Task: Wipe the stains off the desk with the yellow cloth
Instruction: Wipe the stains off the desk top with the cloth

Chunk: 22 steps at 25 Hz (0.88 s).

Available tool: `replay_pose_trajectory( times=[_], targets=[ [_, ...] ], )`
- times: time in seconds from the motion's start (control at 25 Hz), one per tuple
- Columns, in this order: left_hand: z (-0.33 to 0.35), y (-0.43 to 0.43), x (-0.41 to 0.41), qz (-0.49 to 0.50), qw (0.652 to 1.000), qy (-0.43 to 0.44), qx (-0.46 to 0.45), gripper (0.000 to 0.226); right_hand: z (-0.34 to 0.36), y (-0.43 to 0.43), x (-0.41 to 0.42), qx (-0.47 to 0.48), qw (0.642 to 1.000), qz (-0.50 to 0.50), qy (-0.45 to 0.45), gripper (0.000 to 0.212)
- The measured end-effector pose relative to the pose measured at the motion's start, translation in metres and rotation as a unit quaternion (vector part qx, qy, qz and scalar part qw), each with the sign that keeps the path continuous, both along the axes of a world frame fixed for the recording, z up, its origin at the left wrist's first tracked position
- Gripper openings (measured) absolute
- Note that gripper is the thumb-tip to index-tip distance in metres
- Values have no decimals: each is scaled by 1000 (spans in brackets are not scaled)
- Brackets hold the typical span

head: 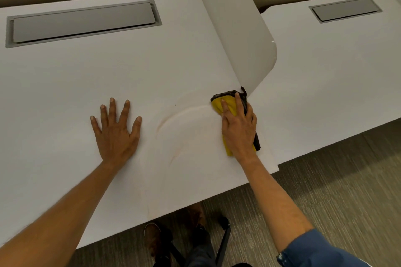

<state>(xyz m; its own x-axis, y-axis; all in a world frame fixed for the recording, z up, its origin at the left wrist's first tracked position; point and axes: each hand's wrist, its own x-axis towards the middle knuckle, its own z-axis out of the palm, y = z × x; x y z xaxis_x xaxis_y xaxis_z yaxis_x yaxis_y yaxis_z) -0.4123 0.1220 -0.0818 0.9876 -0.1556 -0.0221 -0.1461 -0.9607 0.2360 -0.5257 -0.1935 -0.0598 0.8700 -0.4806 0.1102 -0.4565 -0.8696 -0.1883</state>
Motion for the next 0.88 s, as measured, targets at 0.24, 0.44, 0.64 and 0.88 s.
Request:
replay_pose_trajectory(
  times=[0.24,0.44,0.64,0.88],
  targets=[
    [0,0,0,3,1000,5,9,70,-1,-16,-24,18,999,-18,-19,45],
    [-1,1,1,1,1000,12,5,69,-2,-14,-54,20,998,-37,-37,43],
    [0,2,1,-5,1000,22,6,70,-3,-1,-89,29,998,-43,-38,44],
    [4,8,4,-22,998,59,-2,70,-2,40,-117,45,997,-60,-33,46]
  ],
)
